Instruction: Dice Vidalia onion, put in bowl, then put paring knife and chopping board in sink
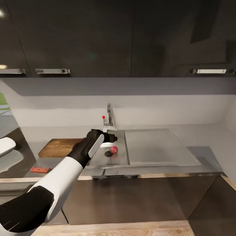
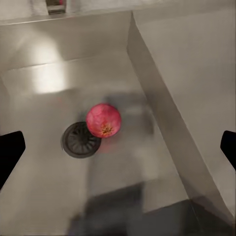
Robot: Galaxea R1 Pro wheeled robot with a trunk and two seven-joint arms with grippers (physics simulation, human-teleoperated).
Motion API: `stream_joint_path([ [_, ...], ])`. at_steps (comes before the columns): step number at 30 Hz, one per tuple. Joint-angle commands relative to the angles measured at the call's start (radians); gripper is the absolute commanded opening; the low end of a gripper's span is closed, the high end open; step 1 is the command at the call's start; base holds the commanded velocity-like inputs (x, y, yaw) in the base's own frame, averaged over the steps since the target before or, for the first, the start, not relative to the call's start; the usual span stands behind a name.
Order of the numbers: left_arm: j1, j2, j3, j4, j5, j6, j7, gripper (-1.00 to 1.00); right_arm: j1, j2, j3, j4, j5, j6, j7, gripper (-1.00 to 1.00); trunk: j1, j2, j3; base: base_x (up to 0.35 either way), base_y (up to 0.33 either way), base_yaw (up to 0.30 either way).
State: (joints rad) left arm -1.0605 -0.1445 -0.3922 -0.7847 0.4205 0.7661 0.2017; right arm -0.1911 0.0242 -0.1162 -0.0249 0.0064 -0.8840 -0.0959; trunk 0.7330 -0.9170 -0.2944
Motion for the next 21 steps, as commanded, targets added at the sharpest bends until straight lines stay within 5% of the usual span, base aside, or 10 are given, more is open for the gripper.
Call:
stream_joint_path([
  [1, -0.001, 0.0, -0.003, 0.01, 0.011, 0.002, 0.009, 1.0, -0.001, 0.0, -0.003, 0.0, 0.001, -0.003, -0.001, 1.0, 0.001, -0.001, -0.001, 0.259, -0.182, 0.0],
  [10, -0.001, 0.002, -0.003, 0.051, 0.011, -0.002, 0.009, 1.0, -0.001, 0.0, -0.004, 0.0, 0.001, -0.003, -0.001, 1.0, 0.001, -0.001, -0.01, 0.195, -0.178, 0.0],
  [21, -0.001, 0.003, -0.002, 0.076, 0.011, -0.002, 0.008, 1.0, -0.001, 0.0, -0.003, 0.0, 0.001, -0.003, -0.001, 1.0, 0.001, -0.001, -0.027, 0.024, -0.024, 0.0],
])
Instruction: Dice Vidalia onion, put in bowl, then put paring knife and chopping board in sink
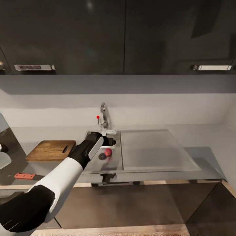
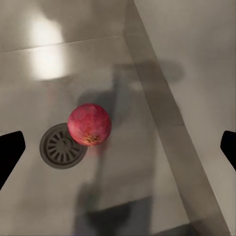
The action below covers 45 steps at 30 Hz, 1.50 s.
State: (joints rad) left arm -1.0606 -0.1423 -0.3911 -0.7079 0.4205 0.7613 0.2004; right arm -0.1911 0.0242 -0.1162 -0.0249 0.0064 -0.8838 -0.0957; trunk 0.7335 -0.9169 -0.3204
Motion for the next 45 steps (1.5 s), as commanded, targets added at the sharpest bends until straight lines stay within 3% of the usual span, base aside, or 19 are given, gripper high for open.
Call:
stream_joint_path([
  [1, -0.001, 0.001, -0.003, 0.0, 0.011, 0.003, 0.009, 1.0, -0.001, 0.0, -0.003, 0.0, 0.001, -0.003, -0.001, 1.0, 0.0, -0.001, -0.003, 0.0, 0.0, 0.0],
  [23, -0.001, 0.003, -0.003, 0.019, 0.011, 0.001, 0.009, 1.0, -0.001, 0.002, -0.003, 0.0, 0.001, -0.003, 0.001, 1.0, 0.0, -0.001, -0.038, 0.069, 0.0, 0.0],
  [30, -0.001, 0.009, -0.003, 0.061, 0.011, -0.05, 0.01, 1.0, -0.001, 0.001, -0.003, 0.0, 0.001, -0.003, 0.001, 1.0, 0.0, -0.001, -0.049, 0.245, 0.0, 0.0],
  [45, -0.001, 0.016, -0.003, 0.076, 0.011, -0.057, 0.01, 1.0, -0.001, 0.002, -0.003, 0.0, 0.001, -0.003, 0.001, 1.0, 0.0, -0.001, -0.073, 0.025, 0.0, 0.0],
])
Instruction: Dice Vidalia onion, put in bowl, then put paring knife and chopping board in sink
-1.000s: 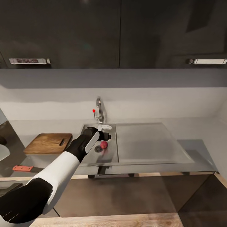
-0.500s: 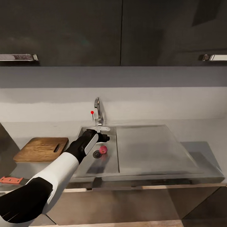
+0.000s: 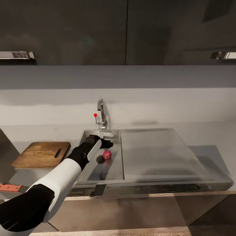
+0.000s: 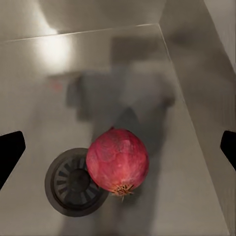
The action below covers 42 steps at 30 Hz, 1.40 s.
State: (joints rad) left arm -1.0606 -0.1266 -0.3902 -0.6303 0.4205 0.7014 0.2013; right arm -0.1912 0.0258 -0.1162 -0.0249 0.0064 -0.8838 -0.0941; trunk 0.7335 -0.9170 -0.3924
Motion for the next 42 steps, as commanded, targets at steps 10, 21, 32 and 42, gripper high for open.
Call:
stream_joint_path([
  [10, -0.001, 0.001, -0.005, 0.013, 0.01, 0.003, 0.009, 1.0, -0.001, 0.0, -0.003, 0.0, 0.001, -0.003, -0.001, 1.0, 0.0, -0.001, -0.017, 0.0, 0.0, 0.0],
  [21, -0.001, -0.001, -0.006, 0.027, 0.008, 0.003, 0.009, 1.0, -0.001, 0.0, -0.003, 0.0, 0.001, -0.003, -0.001, 1.0, 0.0, -0.001, -0.035, 0.0, 0.0, 0.0],
  [32, -0.001, -0.001, -0.007, 0.025, 0.006, 0.003, 0.009, 1.0, -0.001, 0.0, -0.003, 0.0, 0.001, -0.003, -0.001, 1.0, 0.0, -0.001, -0.052, 0.0, 0.0, 0.0],
  [42, -0.001, -0.001, -0.009, 0.027, 0.006, 0.003, 0.009, 1.0, -0.001, 0.0, -0.003, 0.0, 0.001, -0.003, -0.001, 1.0, 0.0, -0.001, -0.068, 0.068, -0.043, 0.0],
])
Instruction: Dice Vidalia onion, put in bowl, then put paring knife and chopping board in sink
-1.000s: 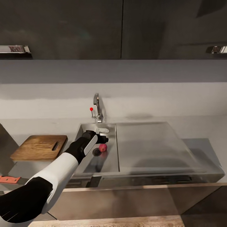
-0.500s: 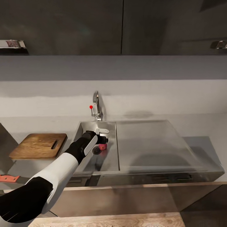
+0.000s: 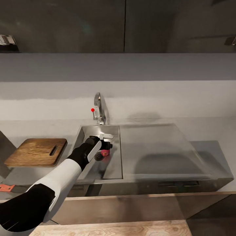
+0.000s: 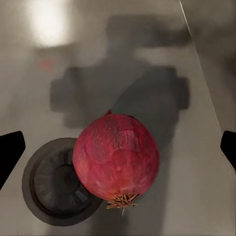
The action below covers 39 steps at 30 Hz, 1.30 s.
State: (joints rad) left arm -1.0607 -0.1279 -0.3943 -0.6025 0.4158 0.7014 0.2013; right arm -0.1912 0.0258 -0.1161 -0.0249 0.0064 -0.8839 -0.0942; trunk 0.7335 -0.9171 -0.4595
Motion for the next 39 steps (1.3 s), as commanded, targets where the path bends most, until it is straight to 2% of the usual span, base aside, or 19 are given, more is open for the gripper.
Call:
stream_joint_path([
  [1, -0.001, 0.001, -0.004, -0.001, 0.011, 0.003, 0.009, 1.0, -0.001, 0.0, -0.004, 0.0, 0.001, -0.003, -0.001, 1.0, 0.0, -0.001, -0.003, 0.021, -0.023, 0.0],
  [39, -0.001, 0.001, -0.005, 0.004, 0.011, 0.003, 0.009, 1.0, -0.001, 0.0, -0.004, 0.0, 0.001, -0.003, -0.001, 1.0, 0.0, -0.001, -0.063, 0.001, -0.002, 0.0],
])
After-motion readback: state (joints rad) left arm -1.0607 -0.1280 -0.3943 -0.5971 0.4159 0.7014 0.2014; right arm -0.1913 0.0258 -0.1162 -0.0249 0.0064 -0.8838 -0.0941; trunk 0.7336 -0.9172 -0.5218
